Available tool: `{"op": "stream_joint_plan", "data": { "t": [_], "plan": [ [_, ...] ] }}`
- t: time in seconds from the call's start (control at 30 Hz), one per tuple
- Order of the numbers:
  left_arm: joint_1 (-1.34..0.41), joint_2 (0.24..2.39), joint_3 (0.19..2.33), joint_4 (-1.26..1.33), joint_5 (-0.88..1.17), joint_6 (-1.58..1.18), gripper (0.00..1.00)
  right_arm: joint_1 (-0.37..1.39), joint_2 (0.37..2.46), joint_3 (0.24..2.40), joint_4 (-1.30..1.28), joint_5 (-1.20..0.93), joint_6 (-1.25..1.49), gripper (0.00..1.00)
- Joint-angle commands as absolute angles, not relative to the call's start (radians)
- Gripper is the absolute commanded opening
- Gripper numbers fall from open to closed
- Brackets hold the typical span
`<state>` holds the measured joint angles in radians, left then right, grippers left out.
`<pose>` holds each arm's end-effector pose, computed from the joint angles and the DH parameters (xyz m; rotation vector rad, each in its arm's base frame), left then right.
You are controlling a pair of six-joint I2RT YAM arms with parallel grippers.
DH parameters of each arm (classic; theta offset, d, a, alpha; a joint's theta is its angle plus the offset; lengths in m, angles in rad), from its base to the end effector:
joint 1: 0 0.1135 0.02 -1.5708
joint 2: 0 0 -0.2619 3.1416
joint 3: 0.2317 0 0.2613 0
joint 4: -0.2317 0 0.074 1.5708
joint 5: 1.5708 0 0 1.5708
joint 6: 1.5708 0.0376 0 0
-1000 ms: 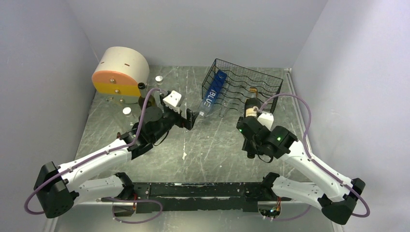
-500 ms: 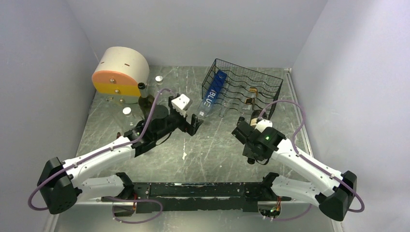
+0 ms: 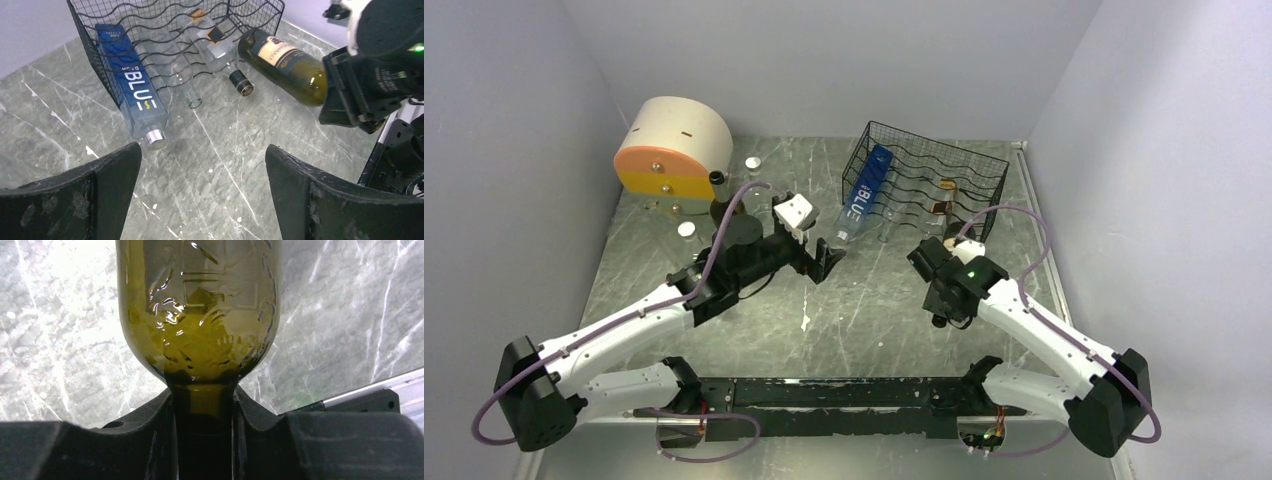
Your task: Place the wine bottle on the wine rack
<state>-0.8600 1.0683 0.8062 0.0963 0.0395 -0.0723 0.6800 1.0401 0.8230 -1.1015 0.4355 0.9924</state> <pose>0.1718 -0.2019 0.3167 0.7149 1.6423 -0.7130 0.1466 0.0981 0.2385 0.4855 2.6053 -0.1437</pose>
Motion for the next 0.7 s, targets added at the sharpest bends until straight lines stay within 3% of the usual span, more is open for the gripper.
{"op": "stream_joint_plan", "data": {
  "t": [0.0, 0.23, 0.67],
  "plan": [
    [-0.858, 1.012, 0.83, 0.085, 0.072, -0.053, 0.98, 0.654, 1.048, 0.826, -0.958, 0.496, 0.944, 0.0],
    [-0.858, 0.956, 0.795, 0.122, 0.083, -0.058, 0.98, 0.611, 1.079, 0.824, -0.88, 0.556, 0.881, 0.0],
    [-0.858, 0.894, 0.789, 0.118, 0.06, -0.066, 0.98, 0.45, 1.106, 0.724, -0.411, 0.594, 0.607, 0.0]
  ]
}}
